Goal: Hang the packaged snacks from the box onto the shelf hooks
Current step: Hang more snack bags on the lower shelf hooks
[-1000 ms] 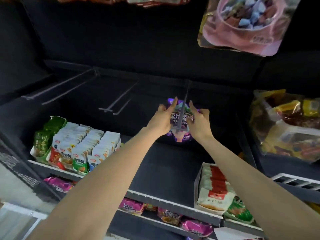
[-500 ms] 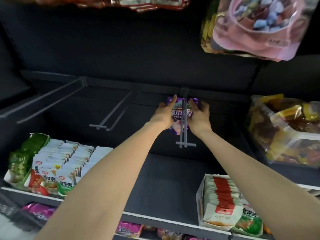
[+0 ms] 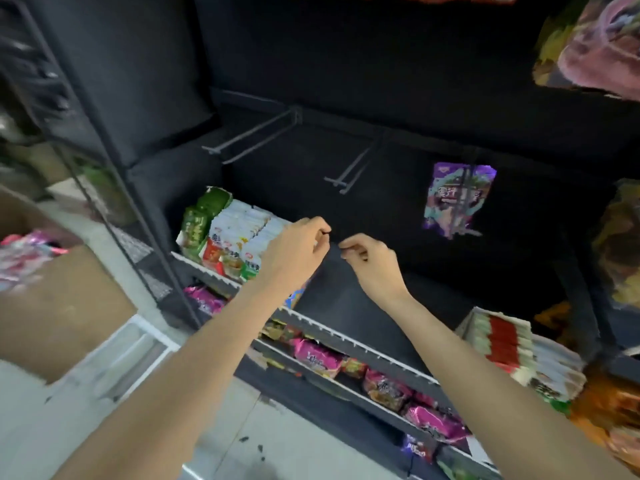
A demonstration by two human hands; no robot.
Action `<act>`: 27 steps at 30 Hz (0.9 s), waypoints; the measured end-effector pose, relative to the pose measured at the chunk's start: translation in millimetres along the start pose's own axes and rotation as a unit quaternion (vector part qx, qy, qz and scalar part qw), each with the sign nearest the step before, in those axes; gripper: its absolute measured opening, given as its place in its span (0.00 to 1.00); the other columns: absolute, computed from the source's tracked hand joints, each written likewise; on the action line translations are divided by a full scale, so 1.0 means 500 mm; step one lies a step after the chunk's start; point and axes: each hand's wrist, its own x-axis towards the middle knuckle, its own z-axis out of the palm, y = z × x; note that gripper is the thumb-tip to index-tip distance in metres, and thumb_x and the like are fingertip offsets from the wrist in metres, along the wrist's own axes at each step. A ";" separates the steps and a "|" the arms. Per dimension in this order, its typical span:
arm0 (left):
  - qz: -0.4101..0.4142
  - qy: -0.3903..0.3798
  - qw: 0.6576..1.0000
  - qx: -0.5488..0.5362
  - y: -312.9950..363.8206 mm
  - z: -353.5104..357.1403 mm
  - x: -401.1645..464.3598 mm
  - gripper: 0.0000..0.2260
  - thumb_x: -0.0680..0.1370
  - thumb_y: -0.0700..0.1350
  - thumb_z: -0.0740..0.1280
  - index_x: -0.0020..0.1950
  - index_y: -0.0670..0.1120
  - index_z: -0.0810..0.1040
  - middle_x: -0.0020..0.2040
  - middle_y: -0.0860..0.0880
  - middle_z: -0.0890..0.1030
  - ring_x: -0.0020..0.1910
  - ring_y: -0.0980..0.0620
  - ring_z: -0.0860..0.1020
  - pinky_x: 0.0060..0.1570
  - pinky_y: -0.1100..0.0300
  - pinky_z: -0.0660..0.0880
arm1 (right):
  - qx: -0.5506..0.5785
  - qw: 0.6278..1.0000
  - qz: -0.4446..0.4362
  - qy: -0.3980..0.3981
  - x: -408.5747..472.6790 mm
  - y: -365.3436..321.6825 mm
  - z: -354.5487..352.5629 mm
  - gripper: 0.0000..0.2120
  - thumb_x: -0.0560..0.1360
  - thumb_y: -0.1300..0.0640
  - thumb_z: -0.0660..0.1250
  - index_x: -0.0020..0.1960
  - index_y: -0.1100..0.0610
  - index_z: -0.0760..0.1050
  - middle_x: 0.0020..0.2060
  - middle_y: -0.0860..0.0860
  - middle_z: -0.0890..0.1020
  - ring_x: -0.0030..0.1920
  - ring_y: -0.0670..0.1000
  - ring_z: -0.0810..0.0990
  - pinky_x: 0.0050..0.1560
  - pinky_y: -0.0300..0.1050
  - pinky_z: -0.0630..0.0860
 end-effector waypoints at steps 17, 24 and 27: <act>-0.385 0.171 0.907 -0.006 -0.720 -0.481 -0.349 0.06 0.75 0.38 0.64 0.49 0.40 0.80 0.44 0.44 0.83 0.46 0.44 0.80 0.49 0.55 0.75 | -0.021 0.930 -0.187 -0.314 0.064 -0.513 0.806 0.13 0.76 0.63 0.59 0.54 0.57 0.81 0.52 0.52 0.83 0.55 0.51 0.79 0.55 0.41 0.71; -0.441 0.103 0.890 0.059 -0.958 -0.514 -0.343 0.12 0.75 0.41 0.67 0.57 0.42 0.79 0.57 0.40 0.76 0.57 0.43 0.74 0.58 0.56 0.70 | -0.130 0.879 -0.244 -0.388 0.160 -0.600 1.037 0.14 0.76 0.64 0.60 0.58 0.60 0.79 0.57 0.56 0.81 0.58 0.55 0.77 0.59 0.48 0.71; -0.490 0.092 0.856 0.135 -1.024 -0.520 -0.331 0.24 0.73 0.44 0.67 0.68 0.42 0.70 0.67 0.40 0.66 0.66 0.40 0.66 0.62 0.48 0.68 | -0.183 0.834 -0.246 -0.459 0.204 -0.597 1.122 0.18 0.76 0.62 0.62 0.66 0.60 0.72 0.62 0.59 0.77 0.62 0.58 0.74 0.62 0.51 0.70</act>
